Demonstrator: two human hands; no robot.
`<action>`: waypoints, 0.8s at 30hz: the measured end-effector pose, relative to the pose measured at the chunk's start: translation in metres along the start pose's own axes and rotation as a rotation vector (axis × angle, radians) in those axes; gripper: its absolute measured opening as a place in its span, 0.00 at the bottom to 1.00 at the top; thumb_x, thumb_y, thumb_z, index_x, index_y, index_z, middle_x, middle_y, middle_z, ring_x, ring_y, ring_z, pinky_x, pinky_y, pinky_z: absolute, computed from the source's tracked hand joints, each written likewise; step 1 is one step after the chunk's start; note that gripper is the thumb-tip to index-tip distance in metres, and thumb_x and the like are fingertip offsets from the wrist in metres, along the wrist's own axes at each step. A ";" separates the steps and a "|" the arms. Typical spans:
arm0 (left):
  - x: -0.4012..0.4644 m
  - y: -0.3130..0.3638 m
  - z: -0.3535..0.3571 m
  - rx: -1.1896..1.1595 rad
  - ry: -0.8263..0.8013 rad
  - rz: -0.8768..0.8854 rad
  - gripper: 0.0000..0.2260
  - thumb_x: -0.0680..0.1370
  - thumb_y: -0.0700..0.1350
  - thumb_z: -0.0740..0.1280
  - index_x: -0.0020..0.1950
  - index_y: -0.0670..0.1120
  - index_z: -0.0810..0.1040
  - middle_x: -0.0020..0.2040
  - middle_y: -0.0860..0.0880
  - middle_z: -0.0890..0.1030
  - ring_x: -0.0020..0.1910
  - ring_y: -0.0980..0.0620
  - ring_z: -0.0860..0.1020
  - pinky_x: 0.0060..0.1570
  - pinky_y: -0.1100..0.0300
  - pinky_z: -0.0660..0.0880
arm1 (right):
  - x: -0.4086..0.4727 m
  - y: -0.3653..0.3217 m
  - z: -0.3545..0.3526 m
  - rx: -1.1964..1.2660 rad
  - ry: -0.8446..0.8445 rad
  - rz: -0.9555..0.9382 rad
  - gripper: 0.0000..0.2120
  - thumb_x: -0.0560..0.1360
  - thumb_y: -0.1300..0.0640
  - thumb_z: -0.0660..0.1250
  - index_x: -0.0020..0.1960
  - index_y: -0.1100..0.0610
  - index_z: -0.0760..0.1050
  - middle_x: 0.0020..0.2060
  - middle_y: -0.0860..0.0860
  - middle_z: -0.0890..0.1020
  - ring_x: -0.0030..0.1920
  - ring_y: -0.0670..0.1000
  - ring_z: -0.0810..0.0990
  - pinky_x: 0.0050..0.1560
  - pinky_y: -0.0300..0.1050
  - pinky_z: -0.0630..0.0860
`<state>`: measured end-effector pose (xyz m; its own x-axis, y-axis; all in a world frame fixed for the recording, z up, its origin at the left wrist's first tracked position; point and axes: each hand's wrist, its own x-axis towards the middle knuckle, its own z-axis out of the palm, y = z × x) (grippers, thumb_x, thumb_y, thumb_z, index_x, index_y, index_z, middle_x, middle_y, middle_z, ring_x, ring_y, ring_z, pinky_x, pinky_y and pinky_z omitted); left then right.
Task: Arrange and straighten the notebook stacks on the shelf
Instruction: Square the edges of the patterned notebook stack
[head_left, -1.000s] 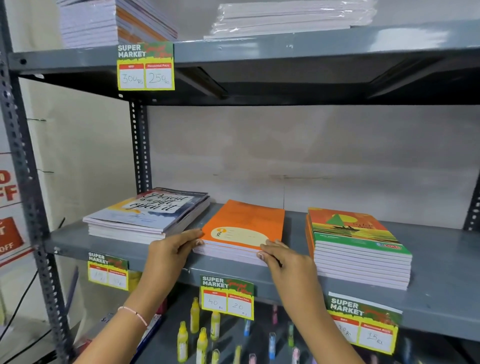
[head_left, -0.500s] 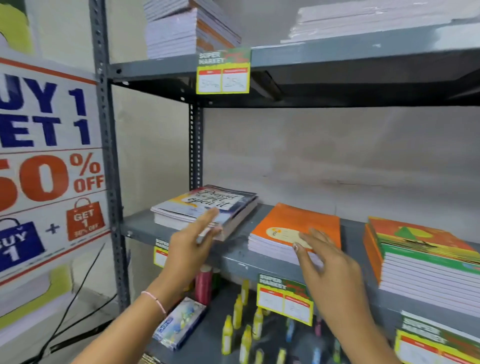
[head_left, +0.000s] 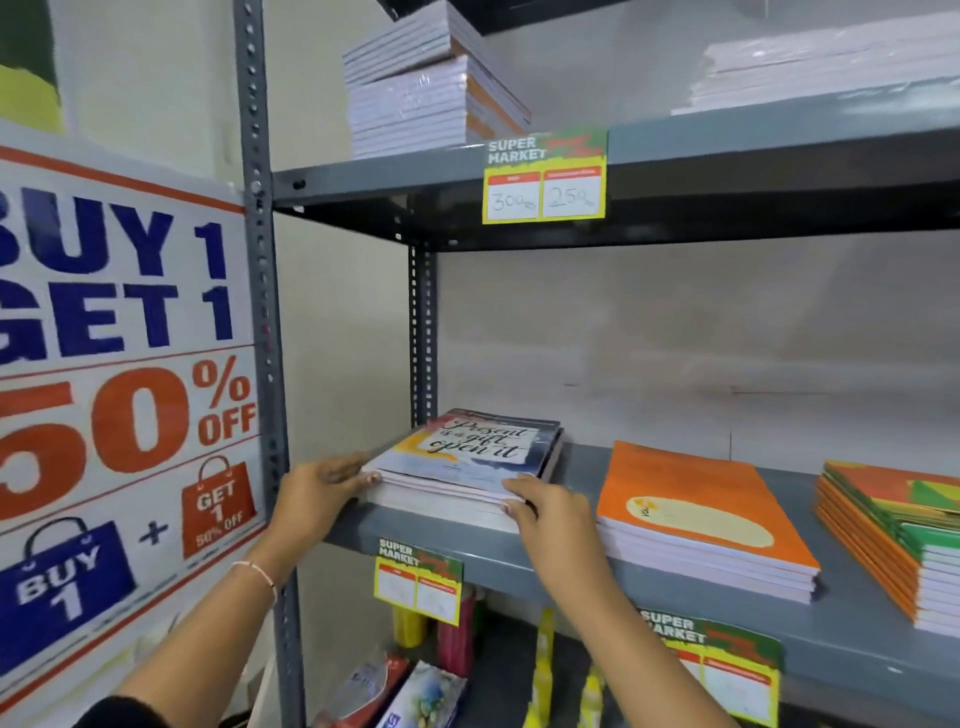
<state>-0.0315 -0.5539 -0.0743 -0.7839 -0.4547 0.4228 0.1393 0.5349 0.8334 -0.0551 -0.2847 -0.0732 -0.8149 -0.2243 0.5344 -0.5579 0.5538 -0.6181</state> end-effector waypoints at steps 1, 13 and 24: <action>0.002 -0.003 0.001 -0.025 0.007 0.006 0.18 0.68 0.44 0.76 0.58 0.44 0.83 0.53 0.47 0.85 0.53 0.53 0.82 0.60 0.54 0.76 | 0.000 0.001 0.000 0.011 0.014 0.001 0.15 0.76 0.59 0.67 0.62 0.56 0.79 0.63 0.54 0.79 0.64 0.51 0.76 0.68 0.41 0.69; 0.008 -0.007 0.006 -0.143 0.032 0.017 0.17 0.66 0.42 0.77 0.54 0.43 0.84 0.51 0.48 0.86 0.45 0.57 0.82 0.48 0.66 0.79 | 0.001 0.005 0.005 -0.014 0.117 -0.031 0.14 0.75 0.58 0.68 0.60 0.56 0.80 0.59 0.53 0.82 0.60 0.50 0.80 0.63 0.38 0.70; 0.006 -0.015 0.004 -0.086 0.012 0.101 0.10 0.71 0.47 0.73 0.53 0.52 0.84 0.53 0.50 0.85 0.54 0.50 0.81 0.56 0.58 0.76 | 0.000 0.006 0.006 0.009 0.132 -0.049 0.12 0.77 0.56 0.66 0.59 0.56 0.80 0.57 0.51 0.83 0.57 0.49 0.81 0.62 0.40 0.74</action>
<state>-0.0403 -0.5619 -0.0855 -0.7558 -0.4108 0.5099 0.2688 0.5154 0.8137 -0.0591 -0.2859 -0.0799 -0.7594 -0.1431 0.6346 -0.5980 0.5377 -0.5943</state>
